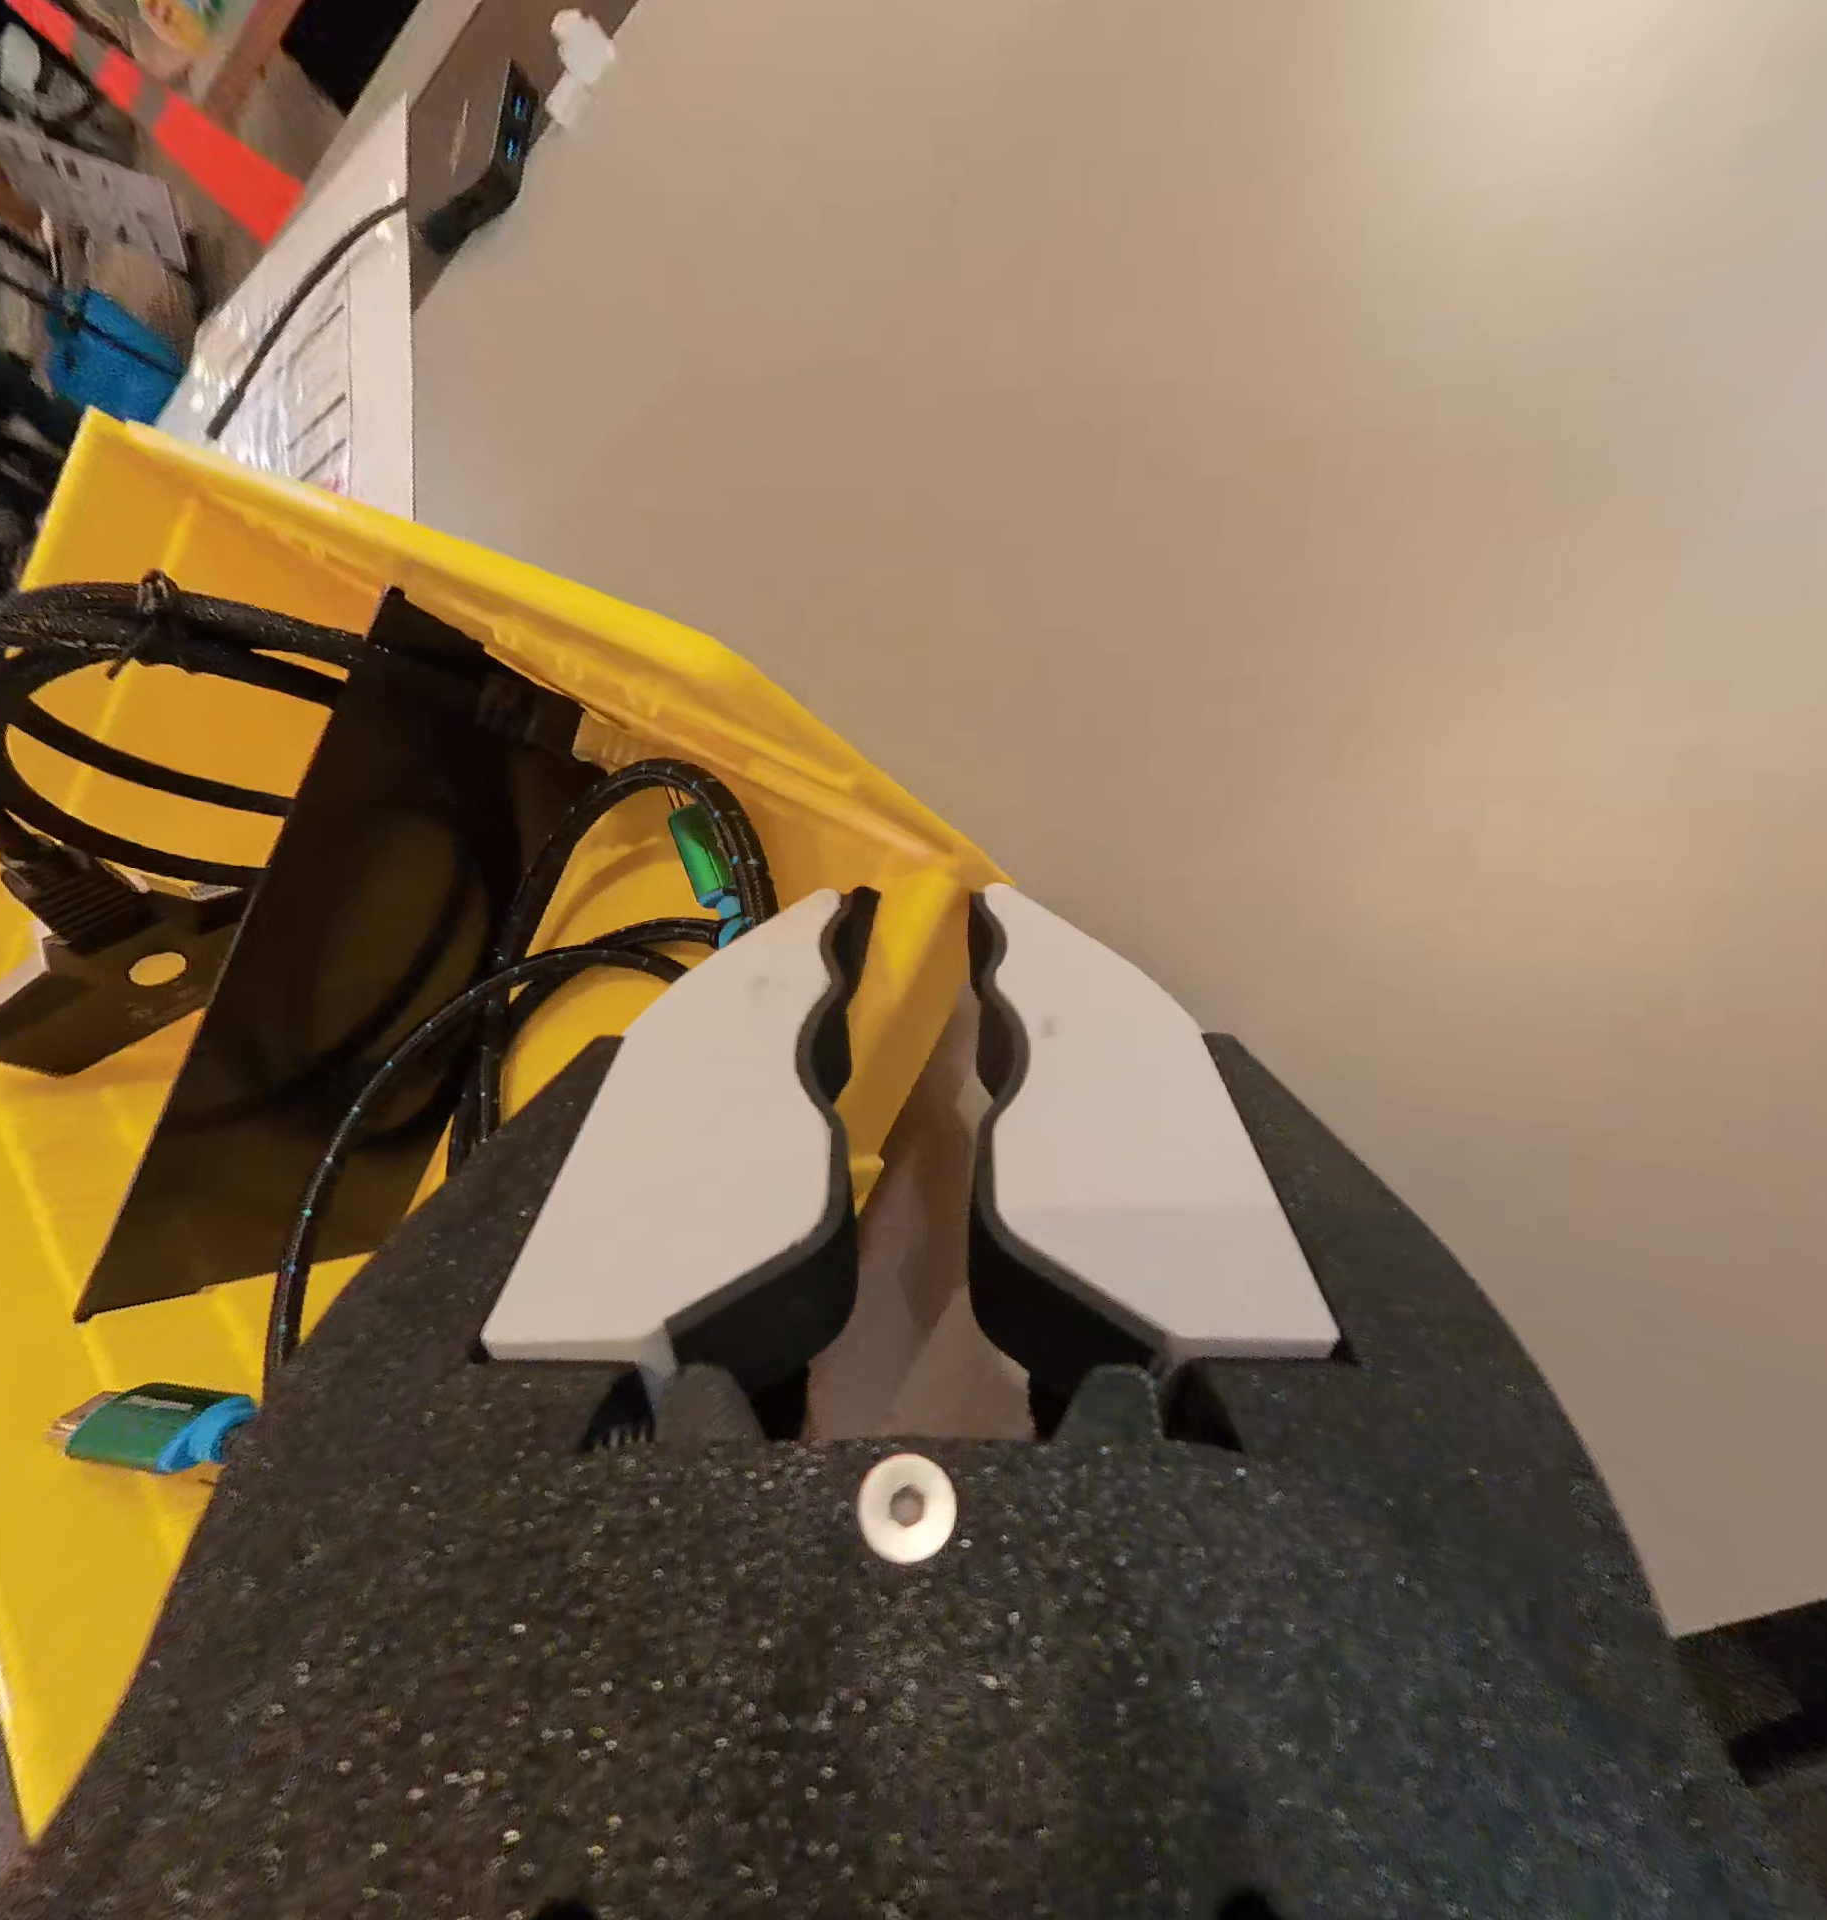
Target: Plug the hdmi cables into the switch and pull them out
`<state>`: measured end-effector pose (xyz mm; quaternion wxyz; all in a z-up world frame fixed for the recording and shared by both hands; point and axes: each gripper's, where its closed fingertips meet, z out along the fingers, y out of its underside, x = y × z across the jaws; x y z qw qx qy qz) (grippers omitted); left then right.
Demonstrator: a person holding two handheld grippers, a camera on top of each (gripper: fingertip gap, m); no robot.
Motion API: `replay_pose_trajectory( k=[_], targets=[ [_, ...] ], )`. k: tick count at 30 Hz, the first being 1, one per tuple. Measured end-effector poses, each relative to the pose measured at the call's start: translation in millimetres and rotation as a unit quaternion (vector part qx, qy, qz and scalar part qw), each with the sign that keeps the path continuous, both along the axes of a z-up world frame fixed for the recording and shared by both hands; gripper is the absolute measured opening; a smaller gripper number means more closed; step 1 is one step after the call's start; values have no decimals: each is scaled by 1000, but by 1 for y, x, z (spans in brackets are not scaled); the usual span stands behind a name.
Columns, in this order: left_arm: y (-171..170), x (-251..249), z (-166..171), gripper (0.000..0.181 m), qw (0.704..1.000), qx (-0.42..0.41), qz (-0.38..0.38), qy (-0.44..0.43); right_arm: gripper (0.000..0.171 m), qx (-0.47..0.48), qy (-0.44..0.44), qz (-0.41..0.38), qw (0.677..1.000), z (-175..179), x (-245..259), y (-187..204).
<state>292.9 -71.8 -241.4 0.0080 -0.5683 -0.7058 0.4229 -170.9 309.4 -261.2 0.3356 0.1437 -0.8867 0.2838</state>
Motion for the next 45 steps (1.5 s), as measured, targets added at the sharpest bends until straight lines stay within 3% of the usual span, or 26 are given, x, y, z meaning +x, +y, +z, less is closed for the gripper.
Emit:
replay_pose_trajectory(
  k=[1,9,11,13,16,20,24,25,29,37,42,45],
  targets=[
    [0,5,0,20,1000,-8,-14,-3,42,0,6,7,1000,0,-4,1],
    [-5,67,-1,23,995,7,-67,-68,37,34,48,66,996,-3,-38,5],
    [-5,78,5,36,995,-5,-64,-78,39,53,44,43,997,-4,-45,13],
    [5,70,20,49,997,-4,-69,-21,42,57,41,21,997,-1,-43,19],
    [9,56,29,69,998,8,-49,40,50,-10,-16,34,999,8,-21,4],
    [-14,50,21,64,992,52,60,100,62,-58,-77,6,995,11,-17,-9],
    [-28,61,1,19,991,59,93,72,54,-25,-56,-16,998,2,-32,-4],
    [-29,61,1,18,992,51,86,74,47,-15,-47,-18,999,1,-36,-2],
    [-40,70,2,18,997,17,58,52,47,-20,-32,-9,999,1,-48,-2],
    [-58,83,1,18,998,37,13,52,48,-36,-36,-9,999,2,-48,0],
    [-59,88,-1,19,997,41,-2,61,48,-123,-79,10,989,26,-18,5],
    [-53,87,-5,35,997,50,-20,59,52,-173,-118,22,978,45,2,-4]
  ],
)
